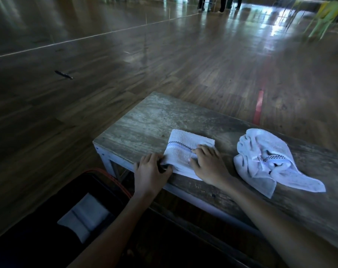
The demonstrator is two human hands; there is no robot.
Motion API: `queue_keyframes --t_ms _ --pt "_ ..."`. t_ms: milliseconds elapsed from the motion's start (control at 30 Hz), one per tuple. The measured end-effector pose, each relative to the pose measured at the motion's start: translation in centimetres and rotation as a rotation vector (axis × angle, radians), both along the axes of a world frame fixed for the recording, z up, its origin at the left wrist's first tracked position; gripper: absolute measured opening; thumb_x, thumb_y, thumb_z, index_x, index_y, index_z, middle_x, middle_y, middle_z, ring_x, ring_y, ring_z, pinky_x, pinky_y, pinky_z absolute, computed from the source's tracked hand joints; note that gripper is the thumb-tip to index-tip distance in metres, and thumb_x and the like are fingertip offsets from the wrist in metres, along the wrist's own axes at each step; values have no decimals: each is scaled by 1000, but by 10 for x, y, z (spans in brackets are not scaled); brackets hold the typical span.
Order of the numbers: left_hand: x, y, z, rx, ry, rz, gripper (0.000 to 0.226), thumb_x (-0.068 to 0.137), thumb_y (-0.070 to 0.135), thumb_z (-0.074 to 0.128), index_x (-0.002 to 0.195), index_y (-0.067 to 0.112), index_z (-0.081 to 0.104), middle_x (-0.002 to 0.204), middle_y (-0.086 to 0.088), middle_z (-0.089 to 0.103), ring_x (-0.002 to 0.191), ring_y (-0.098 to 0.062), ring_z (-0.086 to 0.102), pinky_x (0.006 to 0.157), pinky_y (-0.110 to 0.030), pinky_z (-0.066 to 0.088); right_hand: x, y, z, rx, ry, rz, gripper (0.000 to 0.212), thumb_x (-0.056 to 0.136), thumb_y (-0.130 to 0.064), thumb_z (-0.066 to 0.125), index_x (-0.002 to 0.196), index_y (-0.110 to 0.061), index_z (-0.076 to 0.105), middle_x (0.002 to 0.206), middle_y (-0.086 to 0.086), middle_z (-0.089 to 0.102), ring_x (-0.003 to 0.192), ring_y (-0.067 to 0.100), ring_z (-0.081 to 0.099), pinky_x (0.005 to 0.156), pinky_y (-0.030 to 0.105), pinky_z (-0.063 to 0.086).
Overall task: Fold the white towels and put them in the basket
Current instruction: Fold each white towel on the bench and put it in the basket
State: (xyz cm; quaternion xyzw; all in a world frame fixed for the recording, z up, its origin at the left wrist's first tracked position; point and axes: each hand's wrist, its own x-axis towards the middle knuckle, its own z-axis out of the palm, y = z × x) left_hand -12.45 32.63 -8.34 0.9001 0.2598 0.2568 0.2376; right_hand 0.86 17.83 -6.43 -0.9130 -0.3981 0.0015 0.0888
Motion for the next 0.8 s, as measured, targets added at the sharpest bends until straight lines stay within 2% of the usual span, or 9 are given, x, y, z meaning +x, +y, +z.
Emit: queue_keyframes --t_ms 100,167,233,300,367,433,600,700,800 --pt "3 -2 1 -5 -18 21 41 69 50 64 100 22 63 90 8 63 94 -17 58 82 -32 32 1 9 4 68 -128 -25 59 84 -46 17 102 -9 60 112 4 58 119 22 48 108 32 14" --pt "6 -3 1 -18 -48 27 47 66 56 54 99 23 63 89 9 64 93 -16 59 82 -32 35 3 13 1 117 -104 -27 56 88 -41 22 114 -6 57 123 9 55 126 26 44 109 33 18" --pt "7 -4 0 -8 -81 28 48 67 56 50 99 23 63 90 10 65 92 -15 59 81 -30 34 1 14 -7 112 -20 -10 58 91 -40 23 133 -6 45 143 14 41 140 28 28 116 36 17" --pt "7 -4 -2 2 -93 15 45 71 52 47 101 21 63 93 9 65 93 -15 60 81 -29 33 0 13 -12 102 6 6 69 88 -45 12 139 -6 38 150 17 33 144 29 19 119 39 13" --pt "7 -4 -5 2 -90 4 43 75 49 45 103 21 62 96 8 66 95 -16 60 81 -32 35 -1 13 -14 91 -4 7 74 86 -46 7 140 -5 37 150 18 33 144 30 18 118 40 13" --pt "7 -5 -8 32 -72 2 40 77 46 48 105 20 62 97 7 65 96 -18 60 79 -34 36 -1 13 -14 75 -9 13 75 86 -46 5 141 -5 36 151 18 31 145 30 17 118 39 11" --pt "10 -4 -3 40 46 22 40 73 36 71 107 19 58 103 5 63 103 -19 56 84 -35 33 -1 10 -16 52 -12 36 75 86 -45 4 144 -7 33 153 16 28 146 29 15 119 40 10" --pt "8 1 2 85 57 42 38 67 30 77 95 16 57 91 3 63 91 -22 59 79 -36 34 4 6 -17 61 -19 42 75 86 -46 3 144 -8 33 153 13 27 146 26 14 119 38 8" --pt "4 12 1 270 36 19 35 61 27 77 86 16 54 78 3 62 76 -23 62 73 -35 33 6 5 -15 38 -30 38 79 83 -48 -2 145 -10 30 155 10 24 146 24 12 118 34 5"
